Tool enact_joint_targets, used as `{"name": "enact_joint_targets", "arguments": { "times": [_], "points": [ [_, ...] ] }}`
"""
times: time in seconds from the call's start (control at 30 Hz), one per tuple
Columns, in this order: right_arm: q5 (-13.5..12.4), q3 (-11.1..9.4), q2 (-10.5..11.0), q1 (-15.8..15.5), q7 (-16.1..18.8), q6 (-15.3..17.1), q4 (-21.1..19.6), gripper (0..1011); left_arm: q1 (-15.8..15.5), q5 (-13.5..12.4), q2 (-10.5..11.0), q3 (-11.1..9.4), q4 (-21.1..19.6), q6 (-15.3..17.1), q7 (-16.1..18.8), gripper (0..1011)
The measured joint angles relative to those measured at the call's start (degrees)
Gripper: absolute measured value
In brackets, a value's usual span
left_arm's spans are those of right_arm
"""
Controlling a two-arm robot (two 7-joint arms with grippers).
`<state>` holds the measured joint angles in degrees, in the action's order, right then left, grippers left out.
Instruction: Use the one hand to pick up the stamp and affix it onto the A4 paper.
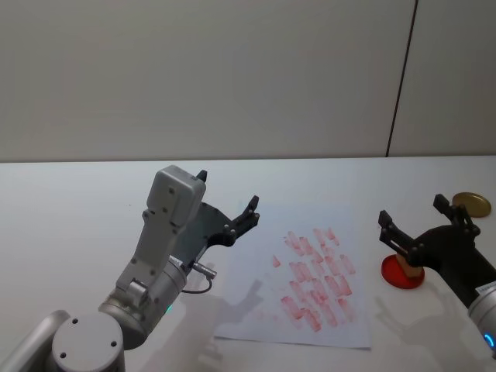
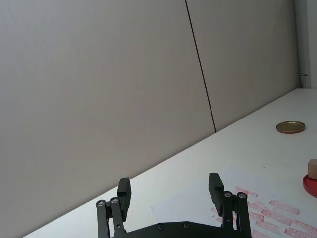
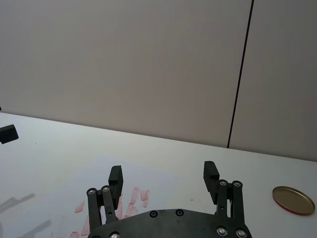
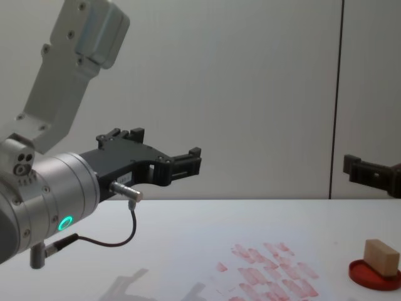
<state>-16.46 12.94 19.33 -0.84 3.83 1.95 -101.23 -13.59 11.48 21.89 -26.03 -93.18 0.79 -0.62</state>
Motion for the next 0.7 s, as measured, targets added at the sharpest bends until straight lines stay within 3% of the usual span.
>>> {"name": "enact_joint_targets", "arguments": {
  "times": [0.7],
  "points": [
    [0.0, 0.0, 0.0, 0.0, 0.0, 0.0, 0.0, 1001, 0.0, 0.0, 0.0, 0.0, 0.0, 0.0, 0.0, 993]
  ]
}}
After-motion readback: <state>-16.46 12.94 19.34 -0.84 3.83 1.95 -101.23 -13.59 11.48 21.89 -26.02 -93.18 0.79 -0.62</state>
